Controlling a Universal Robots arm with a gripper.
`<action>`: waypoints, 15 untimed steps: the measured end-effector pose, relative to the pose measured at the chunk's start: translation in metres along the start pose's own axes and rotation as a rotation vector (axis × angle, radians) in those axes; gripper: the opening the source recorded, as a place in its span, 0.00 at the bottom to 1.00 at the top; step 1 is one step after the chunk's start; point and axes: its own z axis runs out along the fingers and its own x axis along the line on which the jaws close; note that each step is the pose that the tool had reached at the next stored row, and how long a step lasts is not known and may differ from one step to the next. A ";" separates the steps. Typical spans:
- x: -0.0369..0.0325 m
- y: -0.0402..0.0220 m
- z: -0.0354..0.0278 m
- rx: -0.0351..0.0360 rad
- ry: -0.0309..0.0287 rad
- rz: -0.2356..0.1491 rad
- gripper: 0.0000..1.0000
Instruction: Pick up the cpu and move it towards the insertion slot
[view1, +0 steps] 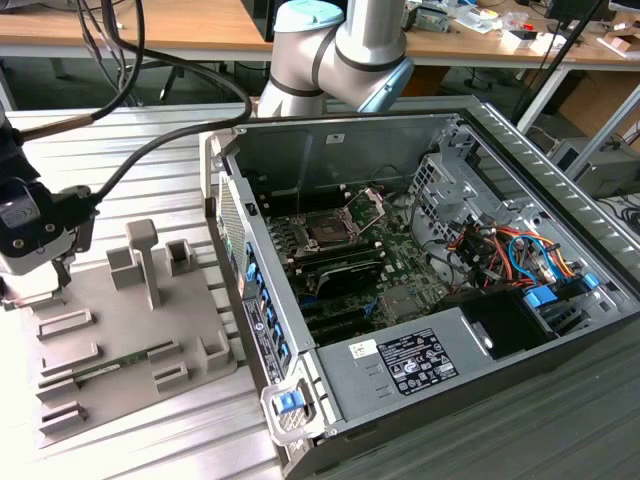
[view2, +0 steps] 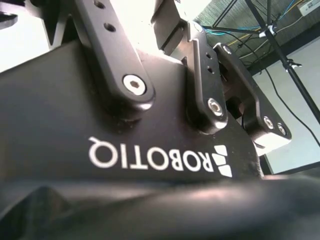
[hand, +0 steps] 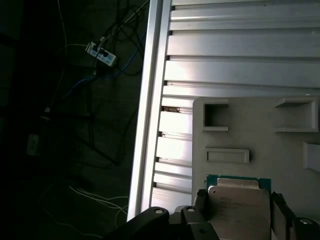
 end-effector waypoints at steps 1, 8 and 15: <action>0.0000 0.0000 -0.0006 0.0000 0.0000 0.000 0.55; 0.0000 0.0003 -0.0074 0.0000 0.0000 0.000 0.55; 0.0000 0.0004 -0.0123 -0.0001 -0.0001 0.000 0.55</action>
